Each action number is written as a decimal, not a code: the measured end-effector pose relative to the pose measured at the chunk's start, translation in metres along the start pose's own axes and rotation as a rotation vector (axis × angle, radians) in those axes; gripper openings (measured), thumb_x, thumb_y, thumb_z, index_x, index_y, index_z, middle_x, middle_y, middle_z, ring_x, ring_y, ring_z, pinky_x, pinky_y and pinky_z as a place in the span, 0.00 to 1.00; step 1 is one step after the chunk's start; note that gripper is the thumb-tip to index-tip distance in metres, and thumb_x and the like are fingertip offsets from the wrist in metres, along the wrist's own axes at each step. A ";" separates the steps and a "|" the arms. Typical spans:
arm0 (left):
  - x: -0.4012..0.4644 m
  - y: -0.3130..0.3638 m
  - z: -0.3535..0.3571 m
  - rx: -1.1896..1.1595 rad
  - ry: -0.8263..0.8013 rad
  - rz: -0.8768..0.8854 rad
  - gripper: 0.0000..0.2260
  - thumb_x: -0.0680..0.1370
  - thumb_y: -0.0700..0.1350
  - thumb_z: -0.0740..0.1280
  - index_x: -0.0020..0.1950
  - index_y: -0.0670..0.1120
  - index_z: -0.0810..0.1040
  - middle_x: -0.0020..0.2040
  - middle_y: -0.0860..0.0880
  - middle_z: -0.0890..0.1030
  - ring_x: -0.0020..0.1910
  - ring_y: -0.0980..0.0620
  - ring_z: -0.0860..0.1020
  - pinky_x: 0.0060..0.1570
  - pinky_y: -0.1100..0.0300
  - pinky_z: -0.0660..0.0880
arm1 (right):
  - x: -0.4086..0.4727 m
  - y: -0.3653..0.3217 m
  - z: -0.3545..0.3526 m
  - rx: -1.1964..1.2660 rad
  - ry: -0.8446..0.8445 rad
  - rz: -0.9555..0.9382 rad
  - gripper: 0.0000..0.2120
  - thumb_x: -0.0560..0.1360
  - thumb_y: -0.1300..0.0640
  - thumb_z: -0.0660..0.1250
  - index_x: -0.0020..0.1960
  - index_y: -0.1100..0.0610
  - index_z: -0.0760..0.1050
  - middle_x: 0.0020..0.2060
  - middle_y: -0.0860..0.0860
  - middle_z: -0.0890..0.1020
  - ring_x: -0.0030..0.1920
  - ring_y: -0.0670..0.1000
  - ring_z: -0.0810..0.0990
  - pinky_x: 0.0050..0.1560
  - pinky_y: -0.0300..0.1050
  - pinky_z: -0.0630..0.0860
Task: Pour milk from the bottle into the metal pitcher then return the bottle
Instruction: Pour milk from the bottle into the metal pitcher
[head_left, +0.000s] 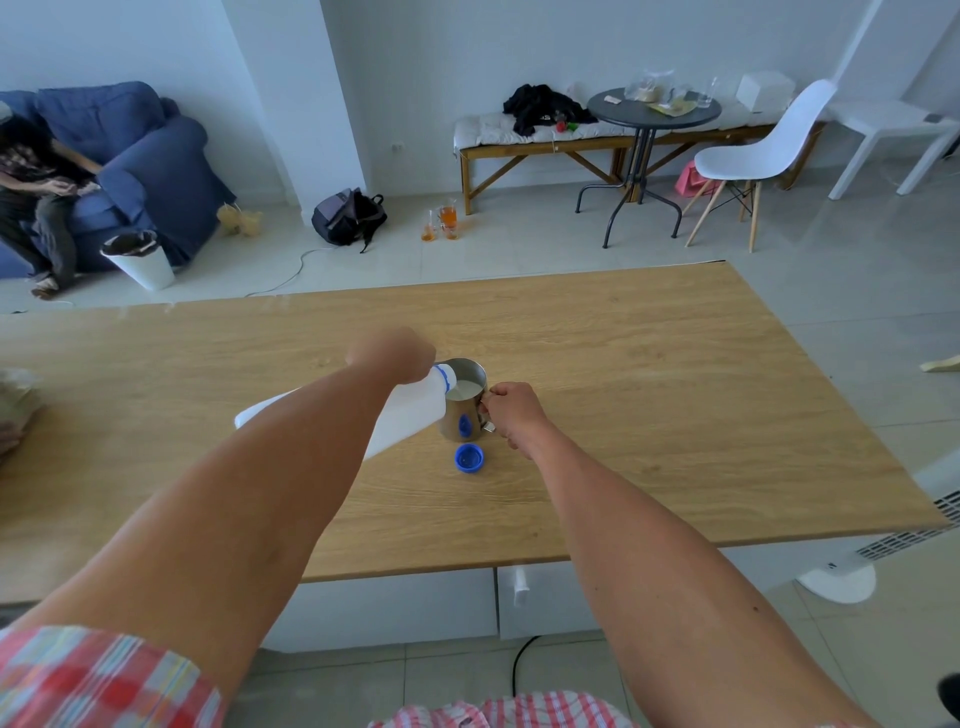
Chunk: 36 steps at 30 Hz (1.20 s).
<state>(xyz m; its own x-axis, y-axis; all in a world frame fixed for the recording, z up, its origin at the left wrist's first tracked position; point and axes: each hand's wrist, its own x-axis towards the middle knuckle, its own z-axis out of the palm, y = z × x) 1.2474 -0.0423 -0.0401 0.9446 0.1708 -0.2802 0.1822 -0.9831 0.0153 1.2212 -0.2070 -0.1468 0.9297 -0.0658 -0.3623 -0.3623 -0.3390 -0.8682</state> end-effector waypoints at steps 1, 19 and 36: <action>0.000 0.000 0.000 0.002 0.002 0.001 0.13 0.82 0.51 0.55 0.55 0.46 0.75 0.56 0.43 0.80 0.55 0.40 0.79 0.59 0.48 0.77 | 0.000 0.000 0.000 0.003 -0.001 -0.002 0.09 0.81 0.63 0.60 0.43 0.58 0.75 0.33 0.54 0.72 0.27 0.48 0.63 0.17 0.30 0.55; 0.001 0.001 0.000 0.006 -0.005 0.001 0.13 0.82 0.51 0.56 0.56 0.46 0.75 0.55 0.43 0.80 0.54 0.41 0.79 0.57 0.49 0.76 | 0.004 0.003 0.001 -0.013 0.000 -0.004 0.10 0.81 0.63 0.59 0.44 0.57 0.76 0.38 0.56 0.75 0.29 0.48 0.65 0.17 0.31 0.56; 0.001 0.000 0.000 0.007 -0.001 0.009 0.12 0.82 0.50 0.56 0.55 0.45 0.75 0.52 0.44 0.79 0.52 0.41 0.78 0.49 0.52 0.72 | 0.006 0.005 0.002 -0.002 0.006 -0.006 0.09 0.81 0.61 0.60 0.44 0.57 0.75 0.38 0.56 0.75 0.28 0.49 0.64 0.17 0.30 0.56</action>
<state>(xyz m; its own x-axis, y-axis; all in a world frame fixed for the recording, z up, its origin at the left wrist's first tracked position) 1.2488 -0.0416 -0.0401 0.9460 0.1620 -0.2809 0.1720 -0.9850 0.0113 1.2248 -0.2072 -0.1543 0.9322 -0.0698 -0.3551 -0.3568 -0.3413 -0.8696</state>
